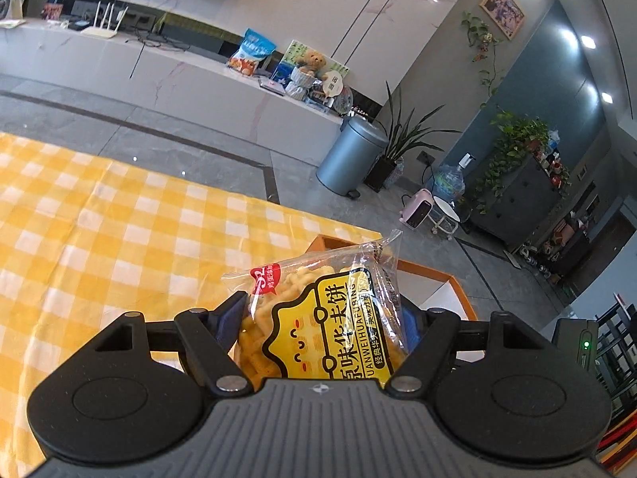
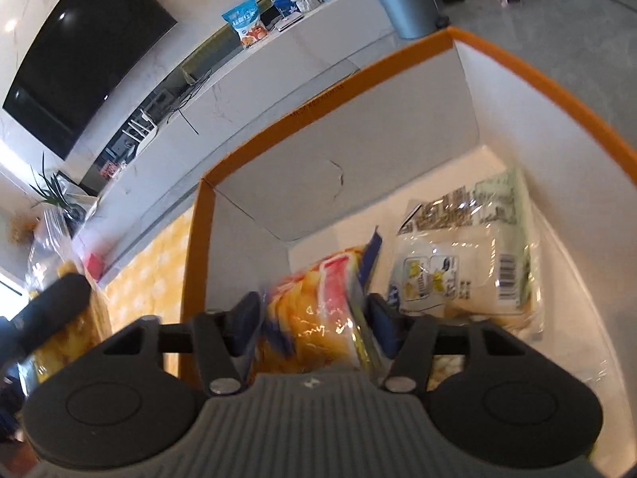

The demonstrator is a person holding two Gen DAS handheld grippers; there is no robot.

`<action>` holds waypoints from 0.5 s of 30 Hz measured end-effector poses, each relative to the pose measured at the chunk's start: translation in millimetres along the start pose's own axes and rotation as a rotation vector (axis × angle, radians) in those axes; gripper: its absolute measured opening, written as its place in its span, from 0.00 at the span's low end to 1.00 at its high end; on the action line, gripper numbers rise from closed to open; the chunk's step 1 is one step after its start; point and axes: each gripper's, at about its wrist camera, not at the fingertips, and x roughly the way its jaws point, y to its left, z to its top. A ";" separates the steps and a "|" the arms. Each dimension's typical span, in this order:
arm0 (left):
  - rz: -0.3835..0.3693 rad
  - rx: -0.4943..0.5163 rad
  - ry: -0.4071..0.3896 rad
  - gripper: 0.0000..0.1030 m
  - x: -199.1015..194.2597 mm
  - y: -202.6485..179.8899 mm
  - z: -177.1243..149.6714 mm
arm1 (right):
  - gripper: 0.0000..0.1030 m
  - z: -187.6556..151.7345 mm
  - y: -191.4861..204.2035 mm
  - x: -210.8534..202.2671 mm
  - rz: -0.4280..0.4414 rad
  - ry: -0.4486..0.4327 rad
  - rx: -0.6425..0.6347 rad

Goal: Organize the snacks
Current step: 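Lower the Mimi bag into the orange box and open the right tool while the left carries bread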

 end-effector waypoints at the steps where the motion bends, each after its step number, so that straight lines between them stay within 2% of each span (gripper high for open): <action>1: -0.002 -0.008 0.003 0.83 -0.4 -0.6 -0.7 | 0.68 -0.9 3.1 -0.1 -0.009 -0.003 -0.007; 5: -0.003 0.007 0.000 0.83 -4.8 -6.7 -2.6 | 0.72 -3.3 9.9 -7.0 -0.029 -0.049 -0.024; 6: -0.004 0.010 0.000 0.83 -5.7 -8.7 -2.9 | 0.76 -3.7 11.2 -8.3 -0.032 -0.061 -0.029; 10: -0.006 0.046 0.028 0.83 -2.3 -19.6 1.0 | 0.82 -6.6 18.2 -18.3 -0.103 -0.123 -0.082; 13: 0.044 0.093 0.054 0.83 1.4 -33.8 3.3 | 0.85 -6.6 19.2 -28.9 -0.162 -0.171 -0.117; 15: 0.091 0.145 0.067 0.83 5.2 -48.1 3.0 | 0.85 -5.6 15.7 -36.7 -0.219 -0.210 -0.093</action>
